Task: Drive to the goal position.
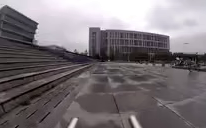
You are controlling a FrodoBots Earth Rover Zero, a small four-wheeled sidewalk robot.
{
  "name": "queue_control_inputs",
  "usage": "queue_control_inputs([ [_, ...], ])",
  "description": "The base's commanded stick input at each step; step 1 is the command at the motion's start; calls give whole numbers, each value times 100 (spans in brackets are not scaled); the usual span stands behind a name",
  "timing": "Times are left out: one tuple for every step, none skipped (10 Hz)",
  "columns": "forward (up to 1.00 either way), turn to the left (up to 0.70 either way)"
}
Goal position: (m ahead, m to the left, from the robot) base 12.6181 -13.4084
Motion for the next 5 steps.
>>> queue_control_inputs([
  [70,0],
  [70,0],
  [70,0],
  [70,0],
  [70,0],
])
